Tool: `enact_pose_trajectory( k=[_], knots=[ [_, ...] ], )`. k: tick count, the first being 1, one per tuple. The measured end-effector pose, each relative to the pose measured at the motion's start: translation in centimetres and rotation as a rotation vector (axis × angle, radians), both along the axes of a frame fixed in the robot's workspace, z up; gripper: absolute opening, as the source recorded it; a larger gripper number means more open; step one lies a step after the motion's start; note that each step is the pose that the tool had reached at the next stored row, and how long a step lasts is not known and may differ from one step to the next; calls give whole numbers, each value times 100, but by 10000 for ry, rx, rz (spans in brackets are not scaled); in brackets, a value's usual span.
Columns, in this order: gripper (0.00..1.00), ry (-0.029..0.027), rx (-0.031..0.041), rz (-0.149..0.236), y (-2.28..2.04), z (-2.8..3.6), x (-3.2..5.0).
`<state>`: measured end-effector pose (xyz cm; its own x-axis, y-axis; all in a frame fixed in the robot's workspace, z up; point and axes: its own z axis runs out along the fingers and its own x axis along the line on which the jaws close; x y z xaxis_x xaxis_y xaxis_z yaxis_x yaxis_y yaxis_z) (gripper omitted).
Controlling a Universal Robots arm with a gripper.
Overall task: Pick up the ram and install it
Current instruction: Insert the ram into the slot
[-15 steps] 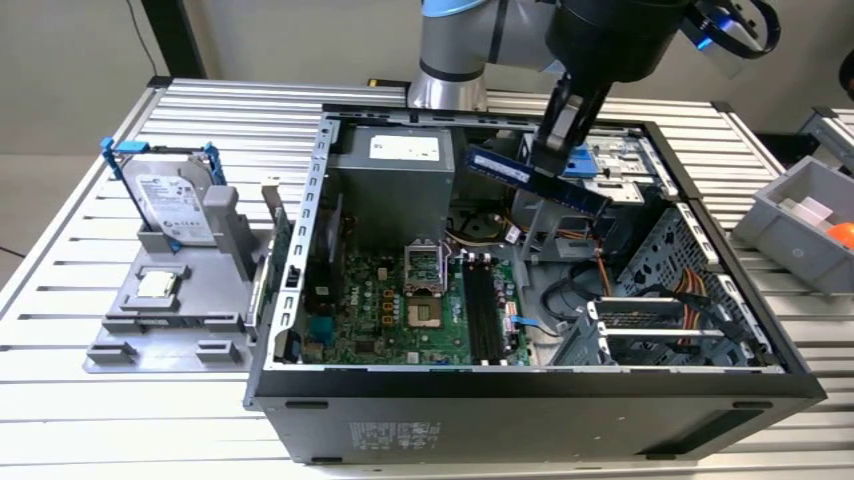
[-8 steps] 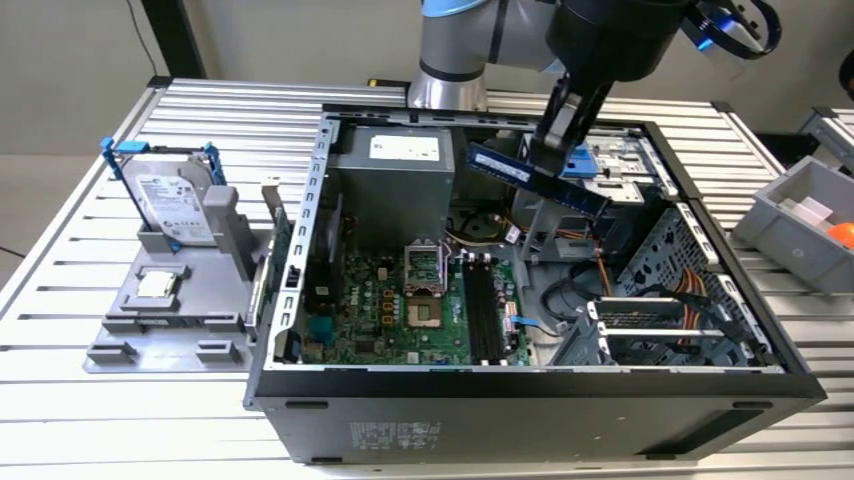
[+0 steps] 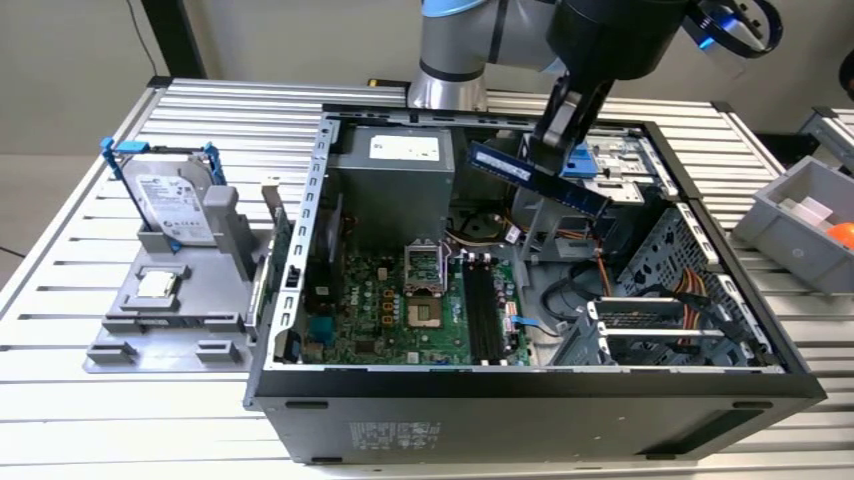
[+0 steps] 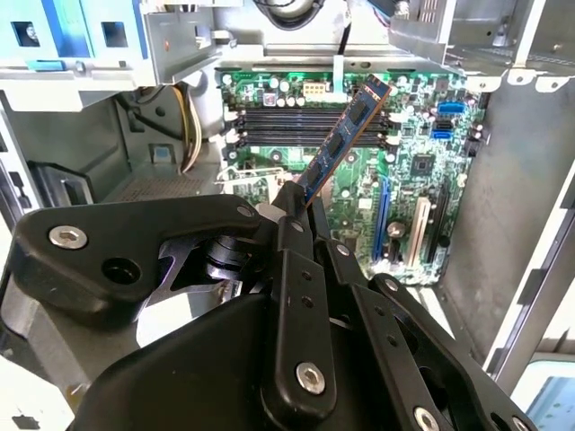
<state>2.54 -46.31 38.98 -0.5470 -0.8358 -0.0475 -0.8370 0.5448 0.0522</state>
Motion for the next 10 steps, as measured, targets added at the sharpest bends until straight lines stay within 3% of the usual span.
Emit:
enact_pose_trajectory(
  k=[10],
  knots=[
    [0,0,-1,-441,0,3,0]
  ],
)
